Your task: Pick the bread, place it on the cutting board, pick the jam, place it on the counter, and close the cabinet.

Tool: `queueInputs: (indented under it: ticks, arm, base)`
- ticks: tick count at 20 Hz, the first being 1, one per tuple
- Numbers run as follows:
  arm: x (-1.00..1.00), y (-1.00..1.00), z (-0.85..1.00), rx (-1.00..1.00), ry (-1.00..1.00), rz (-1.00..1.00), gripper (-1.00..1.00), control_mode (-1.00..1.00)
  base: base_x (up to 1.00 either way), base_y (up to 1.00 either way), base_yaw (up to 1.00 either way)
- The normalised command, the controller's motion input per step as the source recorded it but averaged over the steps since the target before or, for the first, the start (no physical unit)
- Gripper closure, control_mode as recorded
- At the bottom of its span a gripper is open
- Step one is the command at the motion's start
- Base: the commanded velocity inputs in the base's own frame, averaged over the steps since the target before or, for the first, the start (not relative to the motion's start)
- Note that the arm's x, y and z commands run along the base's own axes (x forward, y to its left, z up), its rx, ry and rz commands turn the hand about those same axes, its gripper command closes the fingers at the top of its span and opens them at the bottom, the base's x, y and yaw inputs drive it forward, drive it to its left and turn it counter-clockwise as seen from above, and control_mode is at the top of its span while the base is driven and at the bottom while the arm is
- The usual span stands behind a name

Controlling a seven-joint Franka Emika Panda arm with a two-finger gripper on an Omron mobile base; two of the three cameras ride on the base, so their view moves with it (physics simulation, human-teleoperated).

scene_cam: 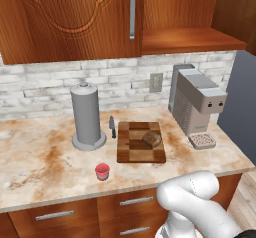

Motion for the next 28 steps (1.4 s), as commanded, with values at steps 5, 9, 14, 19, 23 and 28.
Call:
queueInputs:
  ticks: [5, 9, 14, 19, 23, 28]
  arm:
    - [0.23, -0.24, -0.23, 0.00, -0.04, 0.00, -1.00, -1.00]
    - [0.22, -0.25, -0.18, 0.00, -0.03, 0.00, -1.00, -1.00]
    - [0.19, -0.26, -0.11, 0.00, -0.01, 0.00, -1.00, -1.00]
    - [0.22, -0.28, -0.03, 0.00, 0.00, 0.00, -1.00, -1.00]
    - [0.21, -0.24, 0.00, 0.00, 0.00, 0.00, -1.00, -1.00]
    - [0.20, -0.23, -0.01, 0.00, 0.00, 0.00, -1.00, -1.00]
  base:
    - [0.00, 0.00, 0.00]
    - [0.00, 0.00, 0.00]
    - [0.00, 0.00, 0.00]
    - [0.00, 0.00, 0.00]
    - [0.00, 0.00, 0.00]
    - [0.00, 0.00, 0.00]
